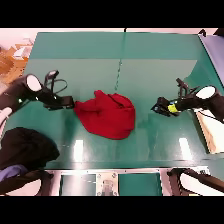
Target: Fold the shirts.
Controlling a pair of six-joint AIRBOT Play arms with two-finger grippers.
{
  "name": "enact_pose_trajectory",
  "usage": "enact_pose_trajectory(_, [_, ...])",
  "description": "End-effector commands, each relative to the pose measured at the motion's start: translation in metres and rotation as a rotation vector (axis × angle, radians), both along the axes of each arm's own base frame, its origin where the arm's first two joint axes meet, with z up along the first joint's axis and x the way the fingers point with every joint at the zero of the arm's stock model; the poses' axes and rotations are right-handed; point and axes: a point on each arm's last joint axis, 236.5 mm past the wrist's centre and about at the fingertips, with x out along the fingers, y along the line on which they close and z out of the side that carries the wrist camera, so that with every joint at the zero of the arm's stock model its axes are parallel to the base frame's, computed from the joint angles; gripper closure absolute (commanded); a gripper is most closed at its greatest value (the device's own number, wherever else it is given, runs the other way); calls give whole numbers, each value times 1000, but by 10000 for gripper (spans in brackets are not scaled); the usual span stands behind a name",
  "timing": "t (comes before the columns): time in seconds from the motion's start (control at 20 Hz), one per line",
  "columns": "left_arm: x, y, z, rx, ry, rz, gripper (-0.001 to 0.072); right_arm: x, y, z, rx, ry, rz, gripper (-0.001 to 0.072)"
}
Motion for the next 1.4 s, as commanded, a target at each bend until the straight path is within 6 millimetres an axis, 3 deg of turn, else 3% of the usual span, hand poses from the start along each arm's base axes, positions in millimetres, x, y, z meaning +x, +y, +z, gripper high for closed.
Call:
enact_pose_trajectory(0.0, [2, -26, -36, -174, -6, 68, 8, 36, 28, -12, 173, -56, -32, 421])
enact_pose_trajectory(0.1, [-2, -41, -51, -245, 47, 68, 8, 50, 40, -16, 251, -66, -35, 287])
enact_pose_trajectory(0.35, [-4, -59, -69, -334, 105, 82, 14, 66, 84, -36, 313, -29, 37, 283])
enact_pose_trajectory(0.45, [1, -57, -68, -329, 80, 78, 406, 71, 109, -41, 315, -26, 97, 283])
enact_pose_trajectory(0.55, [2, -58, -68, -329, 70, 68, 663, 76, 136, -44, 317, -31, 161, 283])
enact_pose_trajectory(0.75, [11, -58, -60, -325, 34, 38, 688, 77, 188, -42, 352, -31, 268, 300])
enact_pose_trajectory(0.85, [13, -57, -56, -313, 26, 11, 688, 75, 205, -37, 365, -37, 308, 411])
enact_pose_trajectory(0.9, [13, -57, -54, -303, 26, -11, 688, 76, 208, -35, 365, -46, 319, 526])
enact_pose_trajectory(0.95, [12, -55, -53, -288, 28, -36, 688, 78, 209, -32, 366, -62, 331, 691])
enact_pose_trajectory(1.05, [11, -48, -49, -240, 32, -94, 689, 84, 205, -23, 371, -85, 335, 689])
enact_pose_trajectory(1.15, [16, -35, -37, -181, 23, -119, 689, 97, 188, -3, 373, -131, 313, 690])
enact_pose_trajectory(1.25, [32, -18, -6, -132, -48, -113, 689, 112, 163, 33, 374, -208, 275, 690])
enact_pose_trajectory(1.35, [49, -4, 46, -135, -157, -93, 689, 125, 131, 77, 349, -317, 234, 690])
